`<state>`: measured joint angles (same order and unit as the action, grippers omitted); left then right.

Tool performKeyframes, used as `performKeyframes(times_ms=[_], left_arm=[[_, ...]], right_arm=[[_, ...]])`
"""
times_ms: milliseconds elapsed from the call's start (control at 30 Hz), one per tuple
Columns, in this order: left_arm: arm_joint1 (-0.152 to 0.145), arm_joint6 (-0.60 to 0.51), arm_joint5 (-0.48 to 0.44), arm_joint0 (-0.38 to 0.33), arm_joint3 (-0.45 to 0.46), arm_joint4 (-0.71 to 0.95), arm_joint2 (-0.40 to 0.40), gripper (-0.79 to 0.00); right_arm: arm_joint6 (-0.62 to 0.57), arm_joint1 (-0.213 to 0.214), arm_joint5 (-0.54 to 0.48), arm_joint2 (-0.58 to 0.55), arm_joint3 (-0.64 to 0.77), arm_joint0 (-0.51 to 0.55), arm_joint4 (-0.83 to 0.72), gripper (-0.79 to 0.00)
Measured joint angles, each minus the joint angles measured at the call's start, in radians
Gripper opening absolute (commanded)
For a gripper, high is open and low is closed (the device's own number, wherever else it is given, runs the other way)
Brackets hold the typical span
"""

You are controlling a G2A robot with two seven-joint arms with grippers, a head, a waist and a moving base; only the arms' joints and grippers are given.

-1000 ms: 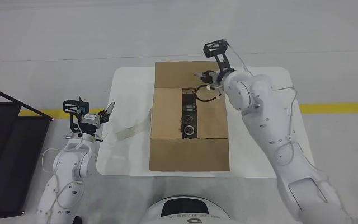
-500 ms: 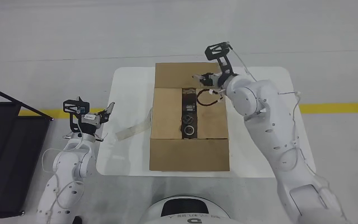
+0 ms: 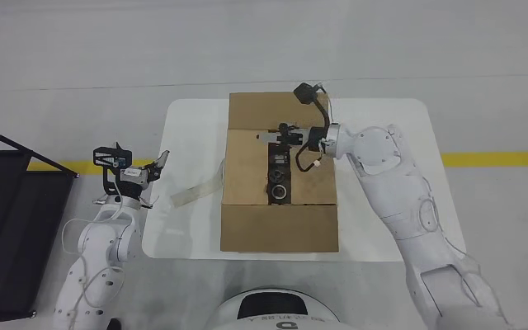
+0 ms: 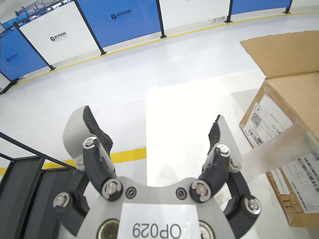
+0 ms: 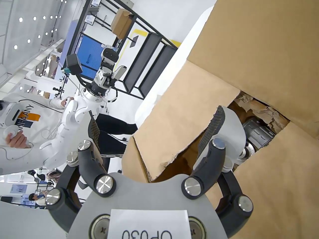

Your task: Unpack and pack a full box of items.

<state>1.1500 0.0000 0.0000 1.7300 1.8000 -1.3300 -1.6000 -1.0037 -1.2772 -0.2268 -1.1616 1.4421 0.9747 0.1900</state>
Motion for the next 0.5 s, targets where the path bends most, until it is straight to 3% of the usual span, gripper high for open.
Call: performKeyframes(times_ms=[200,500], left_arm=[[0.000,0.000,0.000,0.000,0.000,0.000,0.000,0.000],[0.000,0.000,0.000,0.000,0.000,0.000,0.000,0.000]], right_arm=[[-0.003,-0.003,0.029,0.010,-0.027,0.002,-0.029,0.000],[-0.011,-0.038,0.125,0.156,-0.243,-0.103,-0.055,0.000]])
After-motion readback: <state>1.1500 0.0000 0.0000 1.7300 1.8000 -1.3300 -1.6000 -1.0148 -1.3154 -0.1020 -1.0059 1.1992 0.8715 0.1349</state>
